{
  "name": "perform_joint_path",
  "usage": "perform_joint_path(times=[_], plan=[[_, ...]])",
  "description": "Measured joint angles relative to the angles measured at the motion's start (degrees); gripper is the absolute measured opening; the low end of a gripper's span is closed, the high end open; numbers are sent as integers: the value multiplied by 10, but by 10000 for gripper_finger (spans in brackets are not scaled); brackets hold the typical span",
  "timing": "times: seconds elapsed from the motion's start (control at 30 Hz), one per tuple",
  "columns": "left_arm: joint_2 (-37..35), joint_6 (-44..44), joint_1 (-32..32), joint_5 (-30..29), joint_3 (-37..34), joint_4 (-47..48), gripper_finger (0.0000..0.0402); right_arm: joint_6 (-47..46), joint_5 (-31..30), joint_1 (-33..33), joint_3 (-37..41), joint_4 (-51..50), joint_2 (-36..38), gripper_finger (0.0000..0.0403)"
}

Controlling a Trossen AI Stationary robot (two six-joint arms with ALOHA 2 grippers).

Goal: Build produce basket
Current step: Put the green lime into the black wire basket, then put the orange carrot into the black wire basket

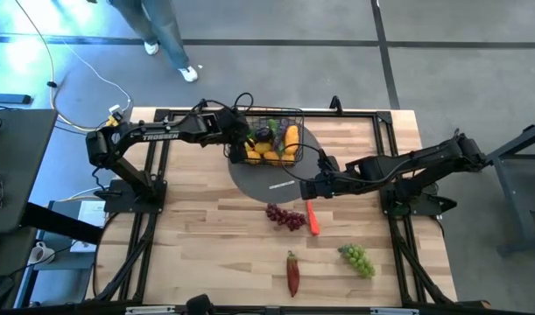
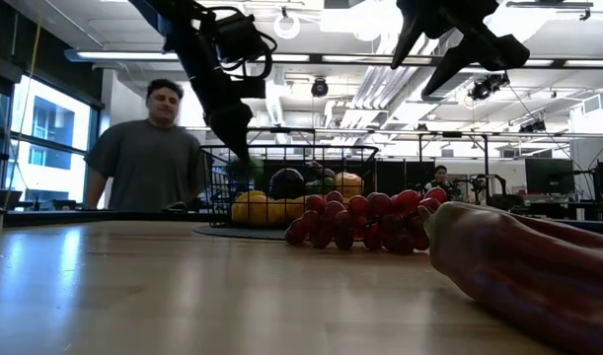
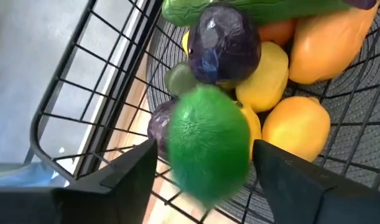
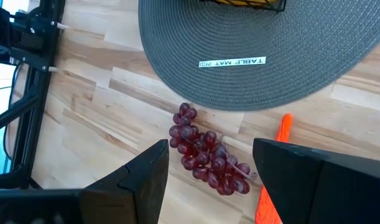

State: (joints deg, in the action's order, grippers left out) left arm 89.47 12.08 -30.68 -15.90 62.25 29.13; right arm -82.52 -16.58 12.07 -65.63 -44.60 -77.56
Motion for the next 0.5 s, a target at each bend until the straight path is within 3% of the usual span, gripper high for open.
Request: perform_joint_path(times=[0.37,0.5], plan=[[0,-33,0,2,38,68,288,-33,10,0,0,0,-2,215],[-2,-57,0,42,66,111,289,-54,29,5,0,-5,-14,215]])
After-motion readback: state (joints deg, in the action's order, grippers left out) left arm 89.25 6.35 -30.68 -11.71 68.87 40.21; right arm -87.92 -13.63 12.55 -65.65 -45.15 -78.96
